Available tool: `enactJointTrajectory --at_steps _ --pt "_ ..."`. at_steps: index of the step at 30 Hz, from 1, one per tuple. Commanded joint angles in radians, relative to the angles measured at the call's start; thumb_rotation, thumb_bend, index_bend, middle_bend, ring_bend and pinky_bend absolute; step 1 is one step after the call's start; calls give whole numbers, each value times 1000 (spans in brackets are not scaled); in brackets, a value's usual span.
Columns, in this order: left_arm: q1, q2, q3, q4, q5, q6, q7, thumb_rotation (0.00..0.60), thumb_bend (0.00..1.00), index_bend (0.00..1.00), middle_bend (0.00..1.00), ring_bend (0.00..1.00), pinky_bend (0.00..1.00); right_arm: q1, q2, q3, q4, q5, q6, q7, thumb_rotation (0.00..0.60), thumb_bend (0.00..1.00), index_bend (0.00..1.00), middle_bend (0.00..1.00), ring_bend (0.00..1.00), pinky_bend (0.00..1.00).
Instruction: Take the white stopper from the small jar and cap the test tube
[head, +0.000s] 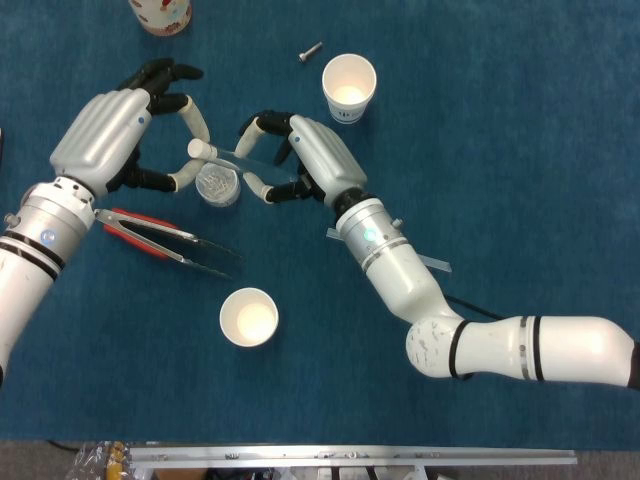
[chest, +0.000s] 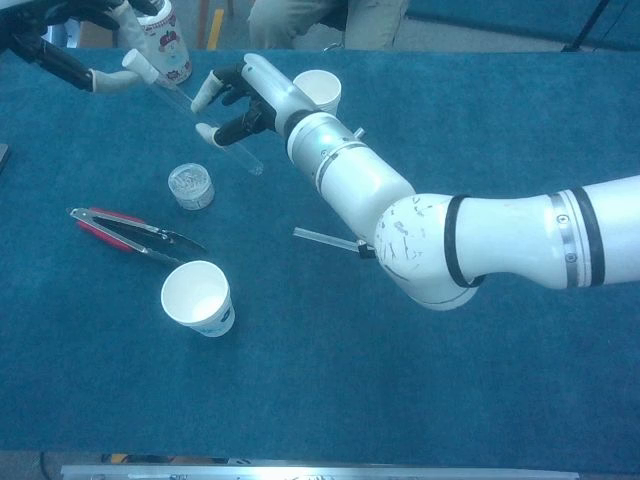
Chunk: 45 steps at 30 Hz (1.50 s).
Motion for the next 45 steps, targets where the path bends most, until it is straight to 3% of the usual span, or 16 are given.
enactJointTrajectory --at_steps 1,9,19,39,45 --pt "2 4 0 0 4 -1 -3 600 387 483 112 0 21 -1 3 -2 -2 1 -2 -2 600 355 607 338 220 434" --pt "7 18 -1 -1 25 -7 -19 600 387 315 69 0 21 -3 16 -10 -20 -2 1 -18 600 355 608 338 220 434" --pt "11 37 0 1 46 -7 -21 600 386 255 41 0 21 -10 49 -18 -50 5 1 -39 600 355 608 338 220 434" --pt "15 44 4 17 40 19 19 600 387 251 40 0 21 -31 112 -35 -102 16 8 -45 600 355 608 338 220 434" --pt "21 49 20 50 65 54 94 600 385 238 41 0 21 -28 157 -60 -129 23 4 -97 600 355 607 338 220 434"
